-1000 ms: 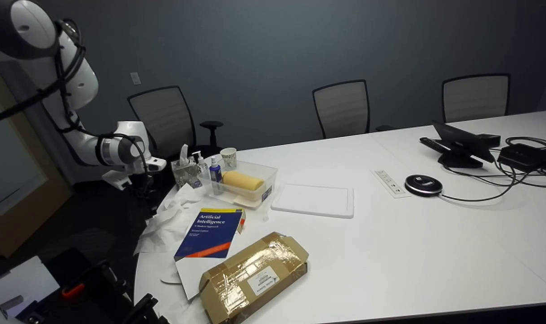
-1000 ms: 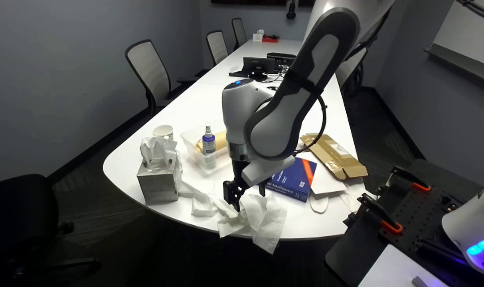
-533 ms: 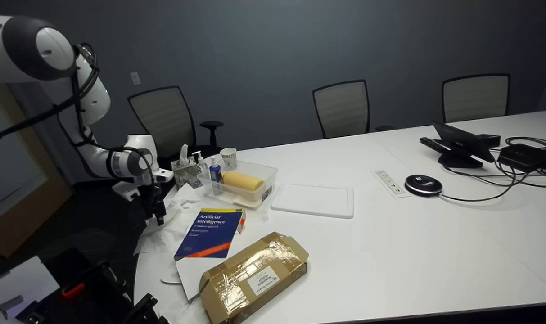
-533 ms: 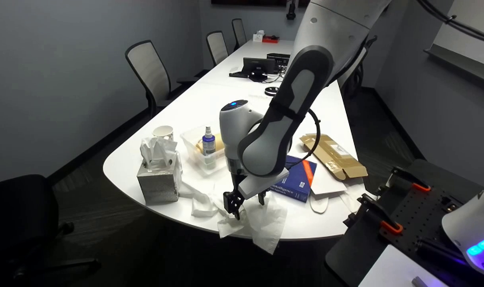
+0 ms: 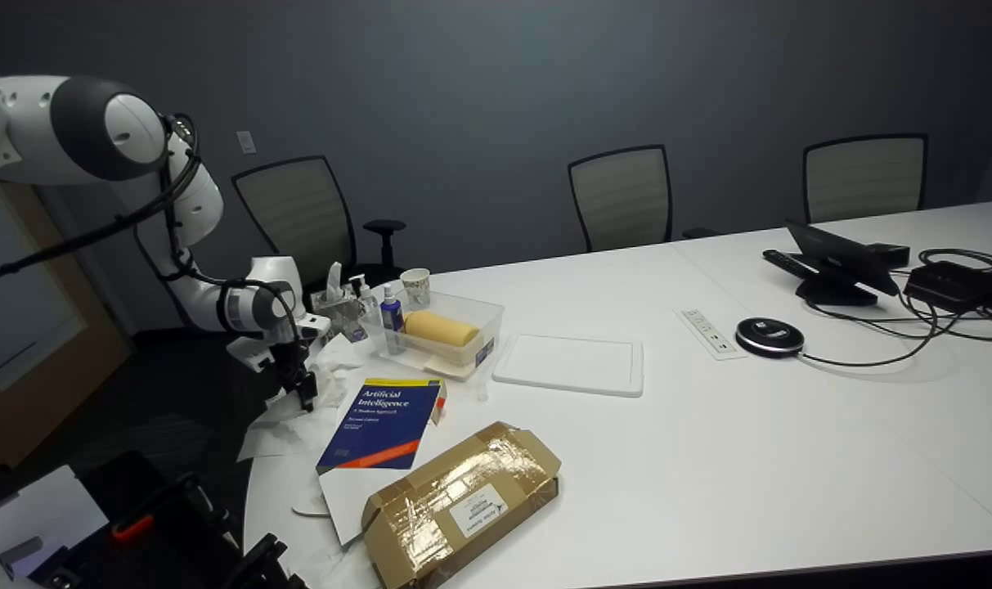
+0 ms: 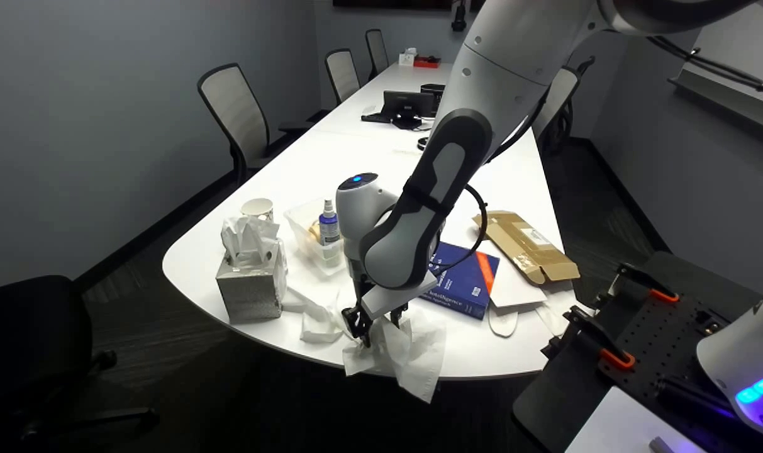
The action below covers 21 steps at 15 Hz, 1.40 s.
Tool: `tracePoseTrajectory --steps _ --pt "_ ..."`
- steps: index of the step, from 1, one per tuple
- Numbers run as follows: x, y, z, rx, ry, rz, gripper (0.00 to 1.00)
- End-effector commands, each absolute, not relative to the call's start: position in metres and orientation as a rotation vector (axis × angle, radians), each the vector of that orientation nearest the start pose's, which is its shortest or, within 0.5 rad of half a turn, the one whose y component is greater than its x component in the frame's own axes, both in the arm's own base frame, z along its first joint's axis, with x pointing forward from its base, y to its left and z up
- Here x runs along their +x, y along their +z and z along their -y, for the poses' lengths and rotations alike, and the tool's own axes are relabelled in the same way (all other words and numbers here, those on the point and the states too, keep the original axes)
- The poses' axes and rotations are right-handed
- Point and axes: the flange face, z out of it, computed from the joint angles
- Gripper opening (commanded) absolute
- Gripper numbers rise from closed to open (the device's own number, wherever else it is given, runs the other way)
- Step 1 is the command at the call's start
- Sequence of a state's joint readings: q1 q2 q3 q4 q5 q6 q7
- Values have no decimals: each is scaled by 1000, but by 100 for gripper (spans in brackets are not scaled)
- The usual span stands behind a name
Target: Use the white napkin to wipe the blue book.
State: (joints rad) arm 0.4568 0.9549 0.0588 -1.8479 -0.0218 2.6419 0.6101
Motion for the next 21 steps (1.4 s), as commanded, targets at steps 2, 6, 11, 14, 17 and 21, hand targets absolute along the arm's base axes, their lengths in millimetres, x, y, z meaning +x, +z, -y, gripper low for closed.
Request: tracePoseTrajectory --steps 2,6,11,14,17,21 --pt "510 -9 -301 -3172 265 -144 35" --pt "513 0 -302 -3172 280 -153 5" --pt "510 21 -287 -3157 351 -183 3" --pt "514 56 -267 -3131 311 -230 3" --pt "518 98 -242 -3135 237 -319 3" --pt "518 131 -193 -3172 122 -430 3"
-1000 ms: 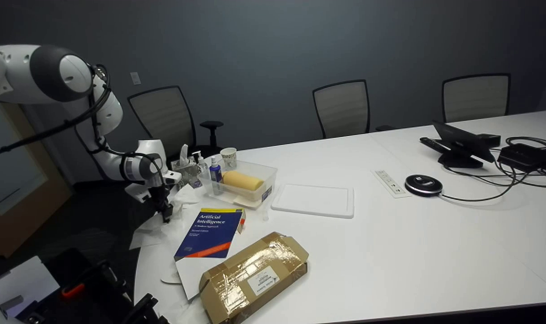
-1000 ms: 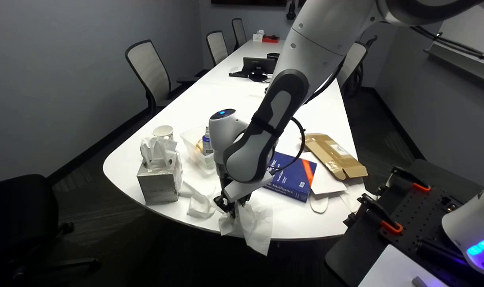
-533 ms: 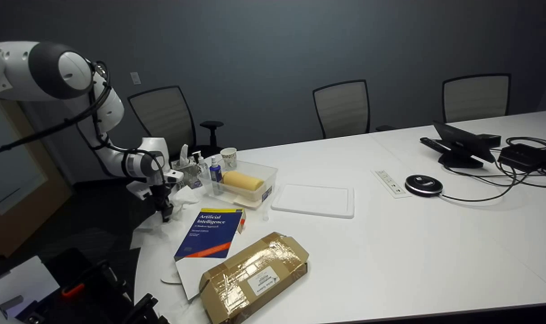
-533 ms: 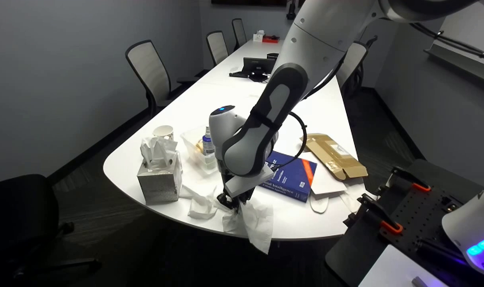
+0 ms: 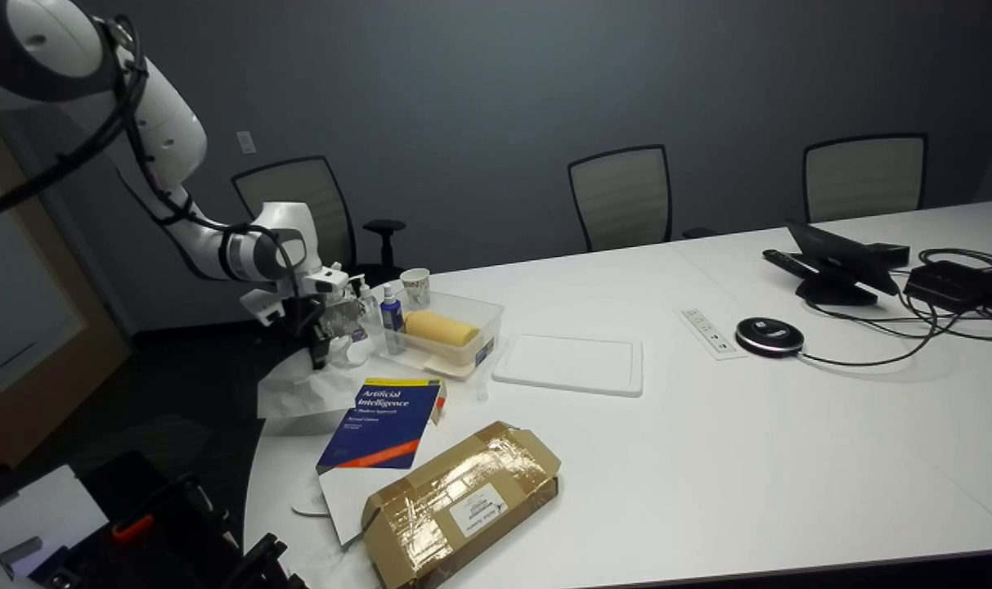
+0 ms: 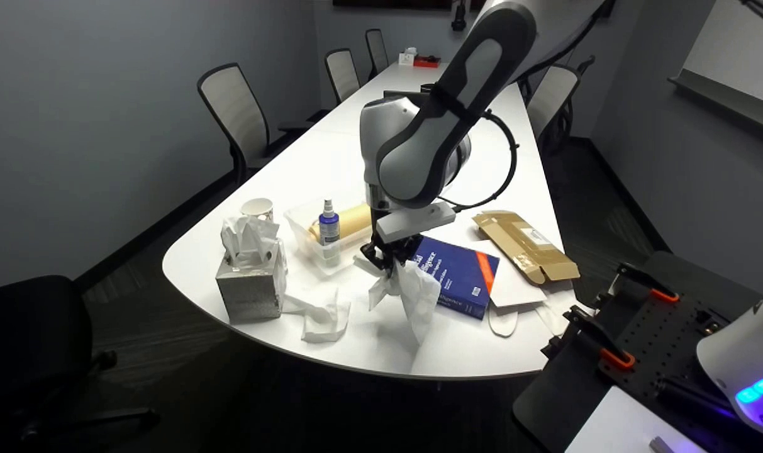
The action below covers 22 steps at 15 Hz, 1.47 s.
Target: Use the white napkin to wipe the blue book.
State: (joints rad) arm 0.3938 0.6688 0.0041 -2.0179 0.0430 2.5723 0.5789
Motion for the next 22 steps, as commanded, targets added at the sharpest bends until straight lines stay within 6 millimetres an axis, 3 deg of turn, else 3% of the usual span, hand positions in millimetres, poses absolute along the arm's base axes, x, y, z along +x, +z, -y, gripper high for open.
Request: tracePoseTrajectory --steps 1,5,8,16,22 --pt "518 132 -179 -3187 110 -464 3" --pt "515 127 -141 -3229 62 -596 3" --pt "511 115 -123 -3219 13 -711 3" --pt "502 96 -102 -3091 -131 -948 3" --pt "490 80 -85 -3060 -124 -1038 3"
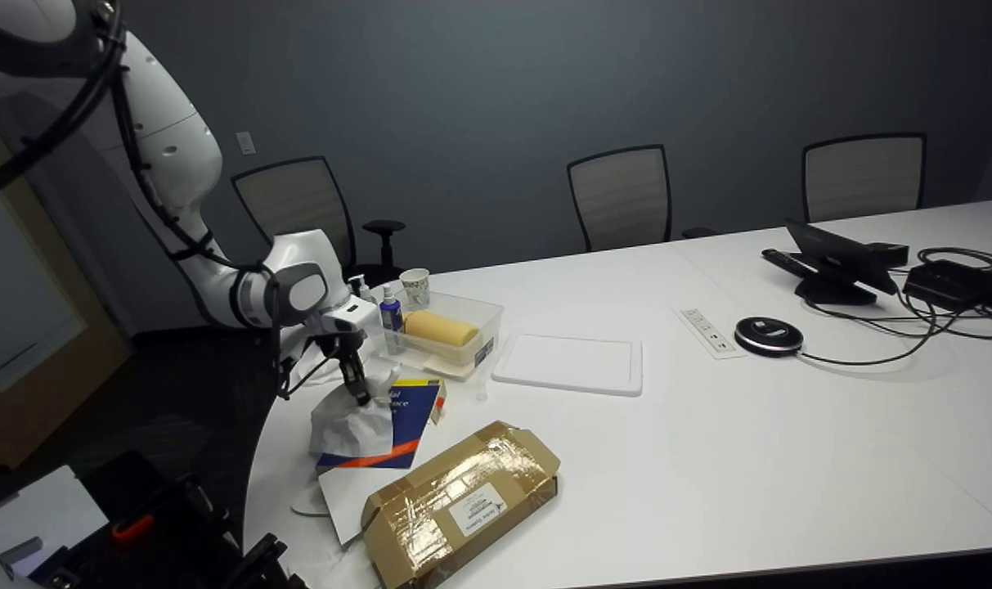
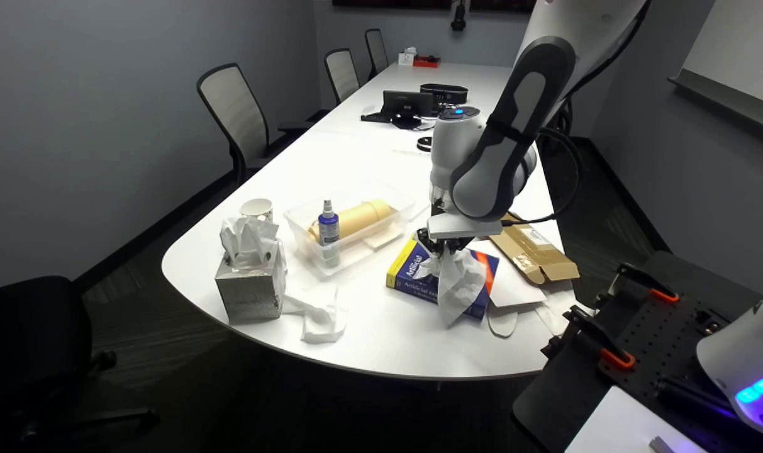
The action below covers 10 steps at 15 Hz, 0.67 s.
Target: Use the white napkin to wipe the blue book.
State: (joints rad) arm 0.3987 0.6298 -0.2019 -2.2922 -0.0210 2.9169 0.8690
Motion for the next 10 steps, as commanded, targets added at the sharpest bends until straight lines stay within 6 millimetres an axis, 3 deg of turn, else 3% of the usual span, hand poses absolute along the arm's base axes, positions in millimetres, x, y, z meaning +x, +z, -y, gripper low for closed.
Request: tracePoseTrajectory --steps 1,10 --pt "487 77 -82 -3057 -115 -1054 3" --pt "458 68 -62 -3067 20 -1165 3"
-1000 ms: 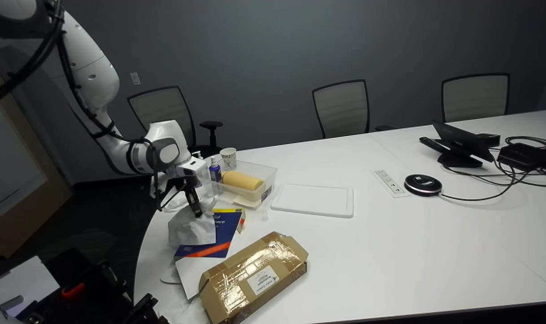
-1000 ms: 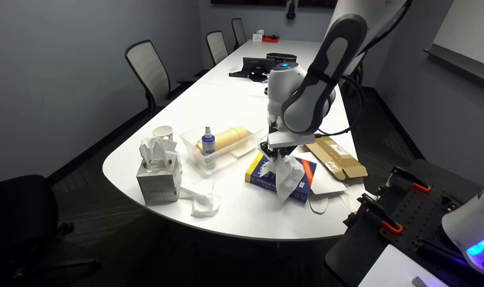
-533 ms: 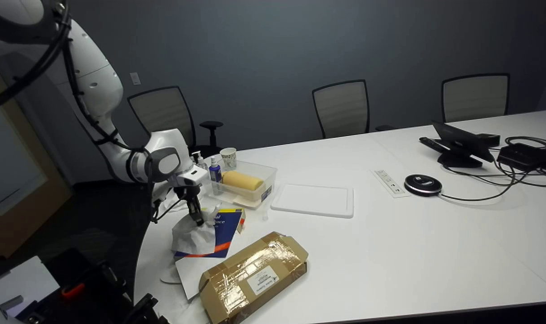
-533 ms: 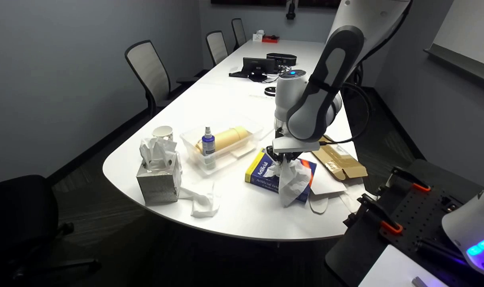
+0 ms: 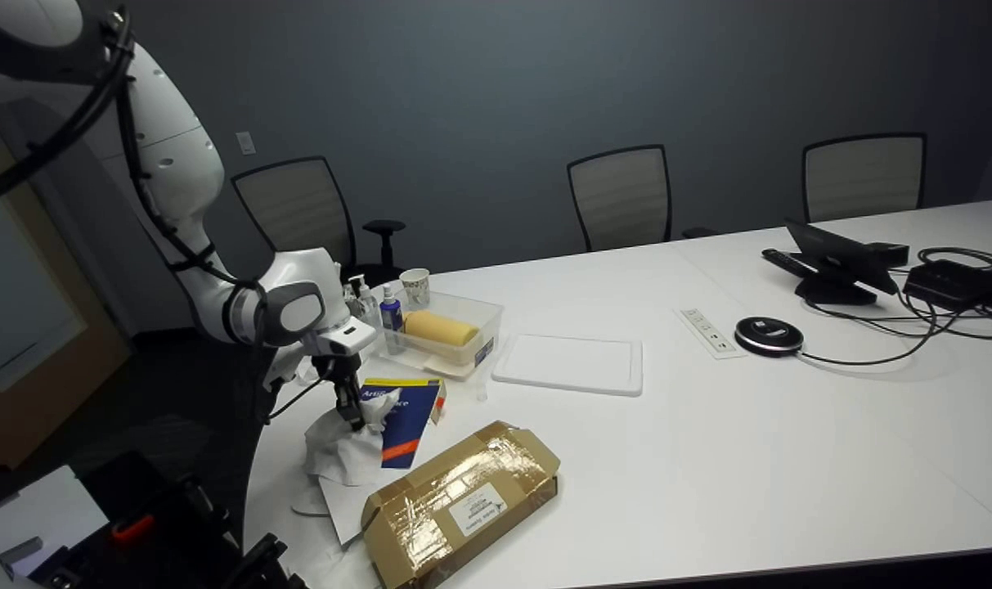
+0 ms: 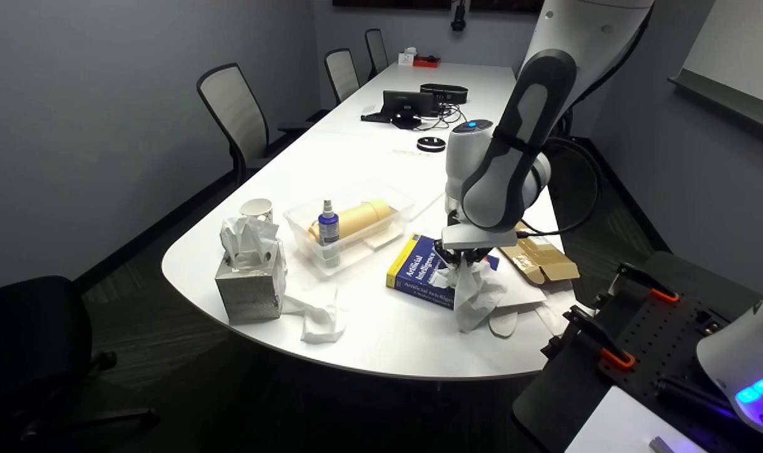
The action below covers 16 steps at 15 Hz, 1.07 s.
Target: Use the white napkin to wipe the blue book.
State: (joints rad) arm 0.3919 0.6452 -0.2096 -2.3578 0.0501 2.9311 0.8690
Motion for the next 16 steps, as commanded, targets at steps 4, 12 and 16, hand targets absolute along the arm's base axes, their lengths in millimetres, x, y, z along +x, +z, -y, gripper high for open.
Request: tracePoseTrajectory --steps 4,12,16 --pt "461 69 -54 -3079 14 -1186 3" --pt "503 83 -56 -3064 -119 -1159 3" --pt "512 86 -62 -3031 -161 -1164 3"
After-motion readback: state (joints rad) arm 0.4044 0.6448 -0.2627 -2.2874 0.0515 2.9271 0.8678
